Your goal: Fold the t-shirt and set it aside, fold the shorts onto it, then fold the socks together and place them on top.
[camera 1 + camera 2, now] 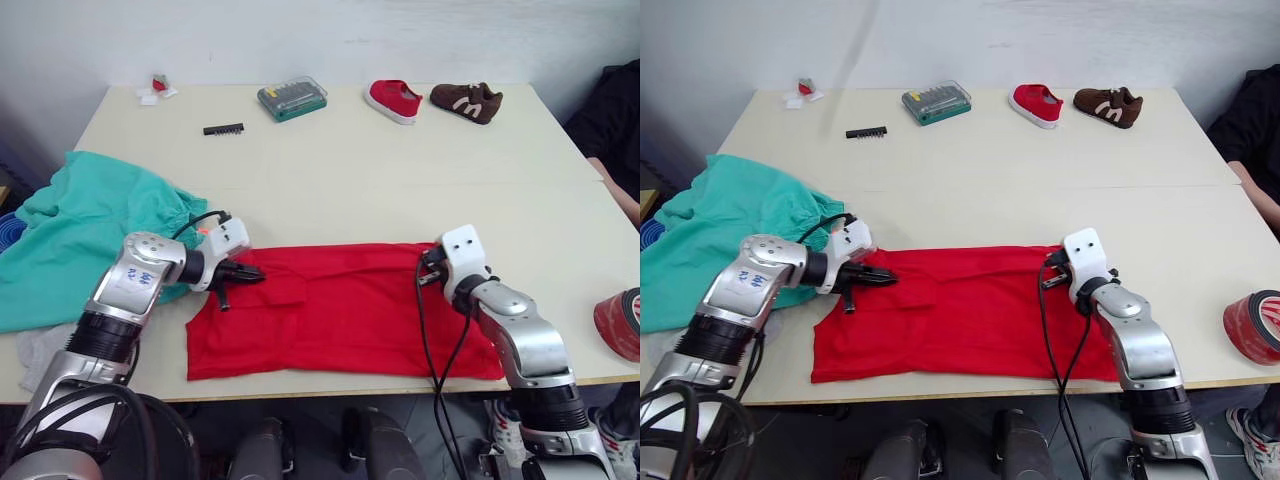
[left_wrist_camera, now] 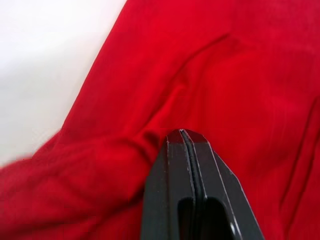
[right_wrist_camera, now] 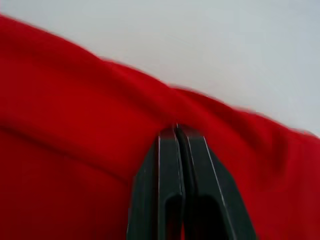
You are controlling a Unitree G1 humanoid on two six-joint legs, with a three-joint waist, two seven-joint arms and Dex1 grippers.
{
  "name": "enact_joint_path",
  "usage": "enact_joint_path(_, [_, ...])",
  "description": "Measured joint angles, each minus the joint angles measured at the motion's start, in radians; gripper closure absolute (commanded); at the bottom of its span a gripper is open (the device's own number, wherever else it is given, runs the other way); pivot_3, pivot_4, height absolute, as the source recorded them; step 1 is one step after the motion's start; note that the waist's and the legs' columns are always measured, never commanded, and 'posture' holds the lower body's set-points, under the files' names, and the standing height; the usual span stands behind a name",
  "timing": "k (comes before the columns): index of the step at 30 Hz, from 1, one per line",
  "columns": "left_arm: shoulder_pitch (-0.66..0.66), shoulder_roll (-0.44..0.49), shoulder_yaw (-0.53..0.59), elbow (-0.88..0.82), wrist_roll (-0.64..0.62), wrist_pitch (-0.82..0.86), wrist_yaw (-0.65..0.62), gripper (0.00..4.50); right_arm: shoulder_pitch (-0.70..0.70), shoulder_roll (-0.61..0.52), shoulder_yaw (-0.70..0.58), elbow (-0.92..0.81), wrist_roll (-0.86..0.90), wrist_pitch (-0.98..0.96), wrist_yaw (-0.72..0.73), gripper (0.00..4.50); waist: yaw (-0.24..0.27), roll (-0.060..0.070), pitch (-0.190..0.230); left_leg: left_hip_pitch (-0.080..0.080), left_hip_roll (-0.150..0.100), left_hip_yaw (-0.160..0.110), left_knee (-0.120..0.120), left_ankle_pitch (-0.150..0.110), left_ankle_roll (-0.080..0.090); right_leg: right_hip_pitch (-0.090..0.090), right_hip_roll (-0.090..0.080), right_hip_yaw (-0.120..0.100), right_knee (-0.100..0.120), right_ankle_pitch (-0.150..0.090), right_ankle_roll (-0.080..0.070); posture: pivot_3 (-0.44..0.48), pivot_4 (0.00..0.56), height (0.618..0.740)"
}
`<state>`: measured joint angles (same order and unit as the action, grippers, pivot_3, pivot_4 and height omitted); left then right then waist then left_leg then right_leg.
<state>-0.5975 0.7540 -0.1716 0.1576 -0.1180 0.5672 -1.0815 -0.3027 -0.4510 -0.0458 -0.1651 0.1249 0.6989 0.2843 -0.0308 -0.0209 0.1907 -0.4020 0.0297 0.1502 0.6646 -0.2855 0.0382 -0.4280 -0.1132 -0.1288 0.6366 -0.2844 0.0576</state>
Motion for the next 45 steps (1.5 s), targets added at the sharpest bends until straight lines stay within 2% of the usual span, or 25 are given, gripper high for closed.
enact_joint_path(8, [0.155, 0.117, 0.1, -0.146, -0.063, 0.138, 0.008, 4.5, 0.054, -0.044, -0.086, 0.001, -0.009, -0.002, -0.016, 4.44, 0.0, 0.001, 0.0, 0.007, 0.0, 0.0, -0.007, 0.003, -0.005, 0.001, 0.0, 0.001, 0.002, -0.002, -0.004, 0.0, 0.15, 0.74])
enact_joint_path(11, [0.162, 0.122, 0.115, -0.148, -0.085, 0.167, 0.007, 4.5, 0.055, -0.04, -0.093, -0.008, 0.006, -0.004, -0.009, 4.44, 0.003, 0.001, 0.0, 0.007, 0.0, 0.0, -0.009, 0.004, -0.007, 0.001, 0.0, 0.001, 0.002, -0.002, -0.004, 0.0, 0.15, 0.74])
enact_joint_path(15, [0.083, 0.066, 0.116, -0.136, -0.133, 0.206, 0.01, 4.5, 0.027, -0.023, -0.085, -0.054, 0.022, -0.004, 0.0, 4.44, 0.006, 0.001, 0.0, 0.005, 0.0, 0.0, -0.01, 0.006, -0.006, -0.001, 0.0, 0.001, 0.001, -0.002, -0.004, 0.0, 0.15, 0.74])
enact_joint_path(19, [-0.071, -0.014, 0.118, -0.081, -0.151, 0.216, 0.058, 4.5, -0.027, 0.014, -0.05, -0.072, 0.024, -0.002, 0.005, 4.44, 0.006, 0.001, 0.0, 0.003, -0.001, -0.001, -0.009, 0.006, -0.005, -0.001, 0.0, 0.0, 0.001, -0.002, -0.004, 0.0, 0.15, 0.74])
enact_joint_path(22, [-0.121, -0.061, 0.103, -0.018, -0.133, 0.183, 0.09, 4.5, -0.03, 0.033, -0.021, -0.067, 0.023, 0.001, 0.009, 4.44, 0.003, 0.001, 0.0, 0.003, -0.001, 0.0, -0.01, 0.006, -0.005, -0.001, 0.001, 0.0, 0.001, -0.002, -0.004, 0.0, 0.15, 0.74])
enact_joint_path(27, [-0.162, -0.122, 0.008, 0.107, -0.067, 0.121, 0.128, 4.5, -0.033, 0.059, 0.031, -0.034, 0.017, 0.001, 0.011, 4.44, 0.002, 0.001, 0.0, 0.002, -0.001, 0.0, -0.009, 0.006, -0.005, -0.002, 0.002, -0.001, 0.001, -0.002, -0.004, 0.0, 0.15, 0.74])
enact_joint_path(29, [-0.166, -0.102, -0.035, 0.153, -0.008, 0.077, 0.138, 4.5, -0.032, 0.06, 0.042, -0.005, 0.011, -0.002, 0.008, 4.44, 0.001, 0.001, 0.0, 0.002, 0.0, 0.0, -0.009, 0.006, -0.005, -0.002, 0.002, -0.001, 0.001, -0.002, -0.004, 0.0, 0.15, 0.74])
enact_joint_path(32, [-0.159, -0.022, -0.064, 0.167, 0.046, 0.003, 0.123, 4.5, -0.03, 0.059, 0.037, 0.014, 0.003, -0.023, -0.004, 4.44, -0.001, 0.0, -0.001, 0.003, 0.0, 0.0, -0.009, 0.006, -0.006, -0.002, 0.002, 0.0, 0.001, -0.002, -0.004, 0.0, 0.15, 0.74])
enact_joint_path(38, [-0.047, 0.124, 0.002, 0.109, 0.058, 0.002, 0.099, 4.5, 0.01, 0.018, -0.012, 0.02, -0.012, -0.041, -0.017, 4.44, 0.002, -0.001, -0.001, 0.007, 0.0, 0.001, -0.012, 0.006, -0.006, 0.0, 0.001, 0.001, 0.001, -0.002, -0.004, 0.0, 0.15, 0.74])
enact_joint_path(41, [-0.009, 0.137, 0.052, 0.081, 0.038, 0.029, 0.101, 4.5, 0.028, 0.002, -0.066, 0.023, -0.007, -0.042, -0.018, 4.44, 0.003, -0.001, -0.001, 0.007, 0.0, 0.0, -0.012, 0.006, -0.006, 0.0, 0.001, 0.001, 0.001, -0.002, -0.004, 0.0, 0.15, 0.74])
enact_joint_path(45, [-0.003, 0.09, 0.118, 0.048, -0.012, 0.067, 0.123, 4.5, 0.033, 0.002, -0.081, 0.022, 0.012, -0.039, -0.005, 4.44, 0.006, -0.001, -0.001, 0.005, -0.001, 0.0, -0.012, 0.006, -0.006, 0.0, 0.0, 0.001, 0.001, -0.002, -0.004, 0.0, 0.15, 0.74])
